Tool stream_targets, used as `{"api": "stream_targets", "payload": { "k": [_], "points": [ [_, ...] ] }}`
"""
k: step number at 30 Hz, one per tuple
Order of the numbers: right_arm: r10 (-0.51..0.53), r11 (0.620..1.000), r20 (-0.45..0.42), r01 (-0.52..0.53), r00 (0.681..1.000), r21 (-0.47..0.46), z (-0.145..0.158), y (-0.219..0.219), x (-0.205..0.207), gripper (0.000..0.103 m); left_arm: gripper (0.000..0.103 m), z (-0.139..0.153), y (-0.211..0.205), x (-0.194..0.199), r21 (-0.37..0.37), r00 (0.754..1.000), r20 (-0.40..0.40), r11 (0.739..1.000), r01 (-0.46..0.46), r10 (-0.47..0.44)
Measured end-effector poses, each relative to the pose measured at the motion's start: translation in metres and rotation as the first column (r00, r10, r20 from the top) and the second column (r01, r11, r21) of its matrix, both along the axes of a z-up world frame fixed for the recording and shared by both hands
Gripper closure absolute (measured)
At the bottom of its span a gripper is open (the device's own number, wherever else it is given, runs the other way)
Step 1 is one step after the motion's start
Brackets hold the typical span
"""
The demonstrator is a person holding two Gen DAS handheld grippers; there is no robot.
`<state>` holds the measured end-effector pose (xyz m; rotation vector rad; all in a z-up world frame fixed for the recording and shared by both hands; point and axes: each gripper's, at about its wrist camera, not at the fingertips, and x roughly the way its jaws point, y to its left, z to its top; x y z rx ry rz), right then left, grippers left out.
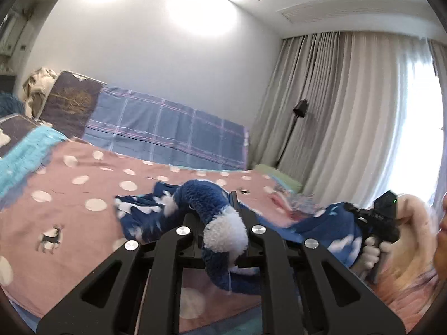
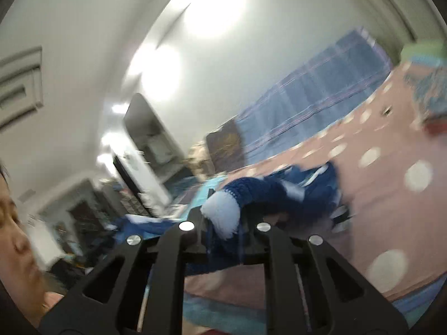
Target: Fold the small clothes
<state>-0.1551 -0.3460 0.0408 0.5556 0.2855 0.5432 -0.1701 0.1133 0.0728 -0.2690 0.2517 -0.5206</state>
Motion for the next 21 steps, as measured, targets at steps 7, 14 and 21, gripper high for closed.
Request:
{"api": "stream_targets", "payload": {
  "k": [7, 14, 21],
  "points": [
    [-0.037, 0.998, -0.166, 0.044, 0.985, 0.035, -0.042, -0.002, 0.062, 0.09, 0.091, -0.036, -0.01, 0.07, 0.023, 0.988, -0.151, 0.999, -0.037, 0.041],
    [-0.068, 0.998, -0.143, 0.067, 0.987, -0.016, -0.026, 0.01, 0.124, 0.089, 0.091, -0.035, -0.004, 0.124, 0.029, 0.977, -0.186, 0.995, -0.098, 0.102],
    [-0.096, 0.993, -0.104, 0.087, 0.99, -0.084, 0.0, 0.021, 0.202, 0.089, 0.091, -0.014, -0.009, 0.181, 0.065, 0.978, -0.148, 0.989, -0.136, 0.144]
  ]
}}
